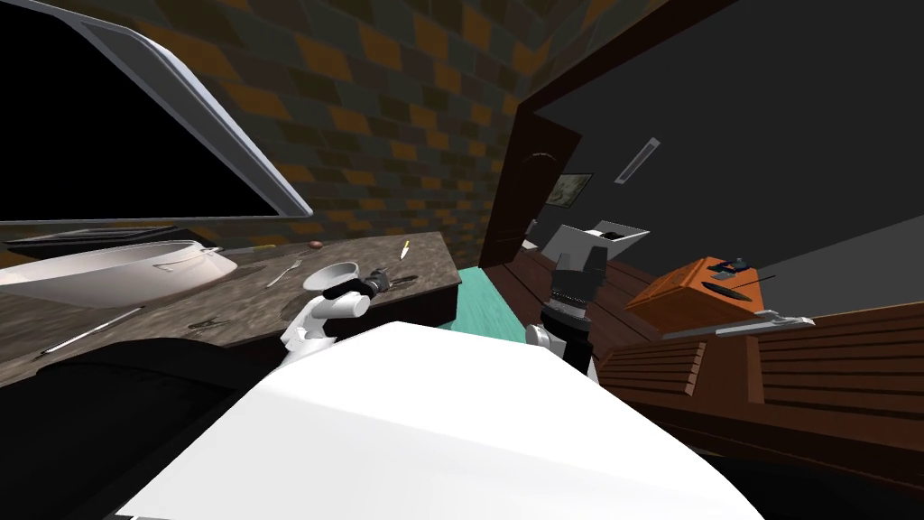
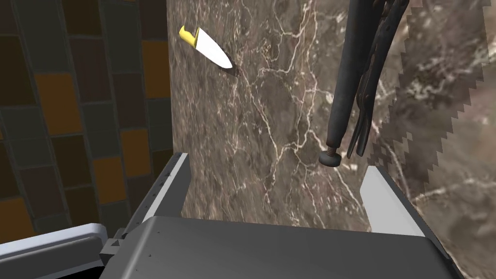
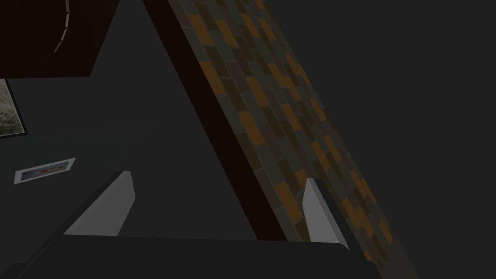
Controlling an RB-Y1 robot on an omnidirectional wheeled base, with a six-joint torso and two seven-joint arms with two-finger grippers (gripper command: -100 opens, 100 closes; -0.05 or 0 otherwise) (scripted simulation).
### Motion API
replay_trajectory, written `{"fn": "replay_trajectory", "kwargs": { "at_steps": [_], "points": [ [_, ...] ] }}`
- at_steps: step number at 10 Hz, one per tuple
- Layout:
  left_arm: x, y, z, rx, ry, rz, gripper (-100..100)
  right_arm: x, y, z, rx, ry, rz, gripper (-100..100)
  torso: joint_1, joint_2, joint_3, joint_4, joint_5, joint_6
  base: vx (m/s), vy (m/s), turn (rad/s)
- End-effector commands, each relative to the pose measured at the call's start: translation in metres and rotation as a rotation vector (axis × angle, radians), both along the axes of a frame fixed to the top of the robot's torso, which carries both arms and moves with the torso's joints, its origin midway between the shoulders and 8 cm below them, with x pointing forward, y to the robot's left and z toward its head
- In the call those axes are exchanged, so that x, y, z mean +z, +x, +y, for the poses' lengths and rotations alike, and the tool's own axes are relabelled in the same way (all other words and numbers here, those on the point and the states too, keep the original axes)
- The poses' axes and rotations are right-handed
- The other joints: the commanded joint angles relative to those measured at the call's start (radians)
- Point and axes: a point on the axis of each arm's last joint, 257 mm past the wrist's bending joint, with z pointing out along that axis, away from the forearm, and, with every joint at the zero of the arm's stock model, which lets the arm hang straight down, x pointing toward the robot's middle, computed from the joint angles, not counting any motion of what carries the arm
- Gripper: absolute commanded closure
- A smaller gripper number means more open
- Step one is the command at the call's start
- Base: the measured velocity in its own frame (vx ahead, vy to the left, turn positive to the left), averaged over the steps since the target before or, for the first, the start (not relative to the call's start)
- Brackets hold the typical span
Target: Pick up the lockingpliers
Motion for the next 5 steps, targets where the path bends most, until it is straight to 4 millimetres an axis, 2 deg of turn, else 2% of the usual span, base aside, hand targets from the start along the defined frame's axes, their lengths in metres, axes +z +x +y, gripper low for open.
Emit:
{"fn": "replay_trajectory", "kwargs": {
  "at_steps": [1,5],
  "points": [
    [-0.006,-0.006,0.005,0.012,-0.015,0.041,-100,0.000,0.000,0.000,0.000,0.000,0.000,0,0.000,0.000,0.000,0.000,0.000,0.000,0.049,-0.026,-0.039],
    [-0.021,-0.019,0.015,0.037,-0.044,0.134,-100,0.000,0.000,0.000,0.000,0.000,0.000,0,0.000,0.000,0.000,0.000,0.000,0.000,0.037,-0.023,-0.039]
  ]
}}
